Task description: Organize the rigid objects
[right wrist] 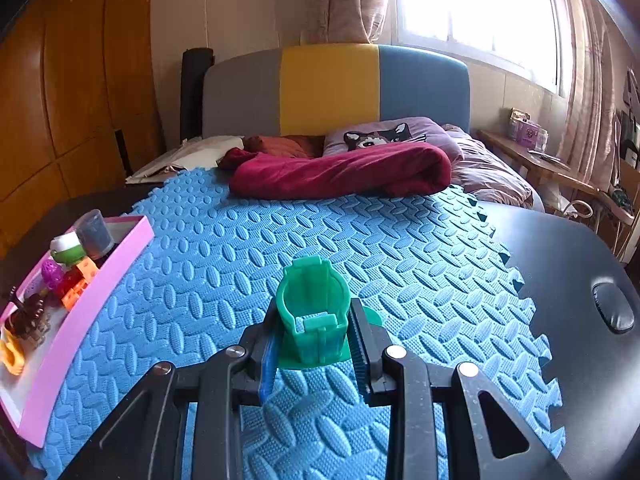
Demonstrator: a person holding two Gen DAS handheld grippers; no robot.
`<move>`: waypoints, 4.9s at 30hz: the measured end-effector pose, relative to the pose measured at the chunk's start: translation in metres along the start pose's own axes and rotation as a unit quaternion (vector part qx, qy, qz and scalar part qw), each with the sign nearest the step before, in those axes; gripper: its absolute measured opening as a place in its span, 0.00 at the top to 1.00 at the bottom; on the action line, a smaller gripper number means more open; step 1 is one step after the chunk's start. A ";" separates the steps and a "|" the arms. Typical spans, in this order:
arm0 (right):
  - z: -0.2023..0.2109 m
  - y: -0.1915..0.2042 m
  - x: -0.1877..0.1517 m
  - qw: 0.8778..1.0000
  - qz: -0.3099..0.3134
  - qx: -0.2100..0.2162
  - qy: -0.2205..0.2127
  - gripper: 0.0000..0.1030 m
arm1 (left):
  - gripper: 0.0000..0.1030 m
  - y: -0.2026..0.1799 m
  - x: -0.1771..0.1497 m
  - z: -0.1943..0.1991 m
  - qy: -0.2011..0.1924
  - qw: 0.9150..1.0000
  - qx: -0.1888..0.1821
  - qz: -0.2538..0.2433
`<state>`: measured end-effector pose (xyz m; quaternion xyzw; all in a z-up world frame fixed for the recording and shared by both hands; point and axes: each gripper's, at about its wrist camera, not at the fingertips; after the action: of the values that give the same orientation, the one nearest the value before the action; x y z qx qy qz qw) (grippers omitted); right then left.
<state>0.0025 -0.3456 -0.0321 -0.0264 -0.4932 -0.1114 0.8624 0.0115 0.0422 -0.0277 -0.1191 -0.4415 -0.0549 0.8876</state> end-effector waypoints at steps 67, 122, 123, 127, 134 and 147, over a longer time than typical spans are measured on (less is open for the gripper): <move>0.015 0.231 -0.032 0.936 0.205 0.249 0.138 0.69 | 0.01 0.011 -0.007 0.021 -0.008 0.999 0.035 0.026; 0.067 0.209 0.000 0.992 0.045 0.012 0.116 0.57 | 0.00 0.000 0.014 0.023 0.072 0.986 0.153 -0.012; 0.068 0.209 0.000 0.992 0.044 0.010 0.116 0.57 | 0.00 0.000 0.014 0.022 0.073 0.986 0.152 -0.011; 0.068 0.209 0.001 0.993 0.043 0.007 0.114 0.57 | 0.00 -0.003 0.013 0.021 0.077 0.985 0.151 -0.016; 0.066 0.205 0.003 0.993 0.036 -0.002 0.112 0.57 | 0.00 -0.010 0.015 0.020 0.080 0.988 0.131 -0.021; 0.062 0.197 0.004 0.993 0.025 -0.008 0.113 0.57 | 0.00 -0.028 0.014 0.016 0.091 0.989 0.102 -0.049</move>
<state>-0.0047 -0.1447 0.0157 -0.0328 -0.3911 -0.0955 0.9148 0.0022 0.0193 -0.0024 -0.0006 -0.3677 -0.0637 0.9278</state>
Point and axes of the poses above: each gripper's, at about its wrist camera, not at the fingertips, and z roughly against the way its jaws point, y to its left, x to its top, and after that the axes turned 7 degrees about -y, right-handed
